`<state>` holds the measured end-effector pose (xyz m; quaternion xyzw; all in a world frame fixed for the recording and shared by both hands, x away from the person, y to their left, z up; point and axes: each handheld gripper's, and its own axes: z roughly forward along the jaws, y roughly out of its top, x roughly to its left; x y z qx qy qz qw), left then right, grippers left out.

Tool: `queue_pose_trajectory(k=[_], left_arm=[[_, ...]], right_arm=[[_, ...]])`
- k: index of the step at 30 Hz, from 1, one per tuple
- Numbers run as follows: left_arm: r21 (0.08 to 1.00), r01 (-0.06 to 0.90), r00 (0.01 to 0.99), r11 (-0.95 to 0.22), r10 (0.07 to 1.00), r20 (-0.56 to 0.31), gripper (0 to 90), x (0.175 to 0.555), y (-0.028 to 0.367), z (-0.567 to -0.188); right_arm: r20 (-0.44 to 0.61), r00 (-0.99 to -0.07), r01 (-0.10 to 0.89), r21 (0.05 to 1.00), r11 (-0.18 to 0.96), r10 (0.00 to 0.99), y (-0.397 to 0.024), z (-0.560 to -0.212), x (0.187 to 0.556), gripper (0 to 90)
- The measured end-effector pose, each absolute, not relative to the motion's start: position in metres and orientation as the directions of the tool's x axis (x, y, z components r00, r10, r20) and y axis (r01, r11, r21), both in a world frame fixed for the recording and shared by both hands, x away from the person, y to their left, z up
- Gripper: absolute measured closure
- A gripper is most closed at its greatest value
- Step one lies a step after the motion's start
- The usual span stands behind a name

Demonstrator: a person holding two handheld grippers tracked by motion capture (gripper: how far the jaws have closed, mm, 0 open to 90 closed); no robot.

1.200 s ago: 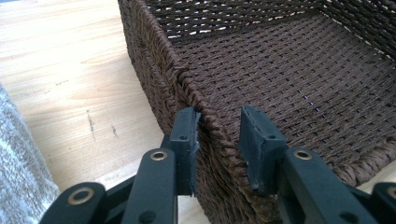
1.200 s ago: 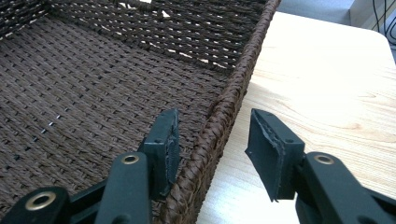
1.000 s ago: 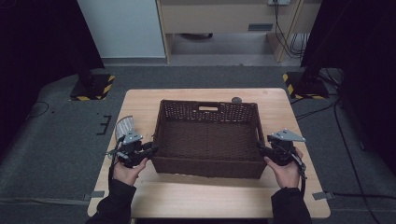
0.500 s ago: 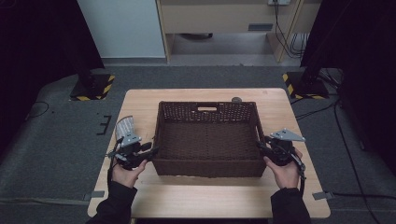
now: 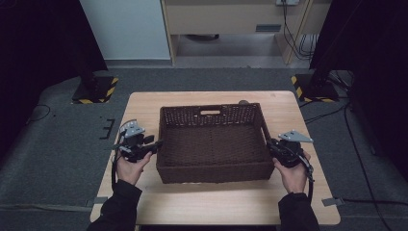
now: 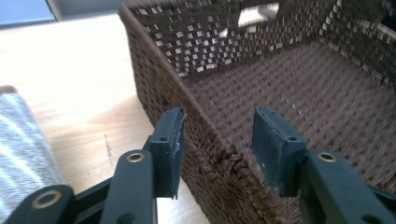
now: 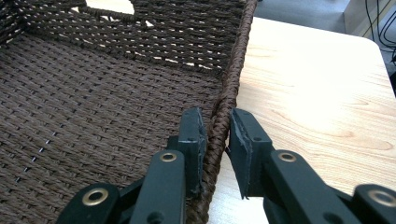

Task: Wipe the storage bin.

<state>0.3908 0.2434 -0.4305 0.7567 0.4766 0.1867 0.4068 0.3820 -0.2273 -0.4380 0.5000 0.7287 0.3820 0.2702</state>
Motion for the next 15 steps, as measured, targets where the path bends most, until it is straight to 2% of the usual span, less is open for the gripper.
queue_pose_trajectory(k=[2, 7, 15], left_arm=[[0.779, 0.583, 0.486, -0.231, 0.868, -0.106, 60.5, 0.391, 0.241, -0.435], [0.784, 0.579, 0.475, -0.225, 0.874, -0.101, 61.5, 0.387, 0.239, -0.436], [0.791, 0.567, 0.480, -0.232, 0.873, -0.088, 61.0, 0.371, 0.235, -0.436]], right_arm=[[-0.012, -0.353, 0.516, 0.832, 0.205, 0.936, -0.227, -0.437, 0.381, 69.1], [-0.005, -0.355, 0.507, 0.839, 0.197, 0.935, -0.230, -0.433, 0.377, 61.3], [-0.019, -0.354, 0.518, 0.828, 0.213, 0.935, -0.230, -0.432, 0.371, 61.0]])
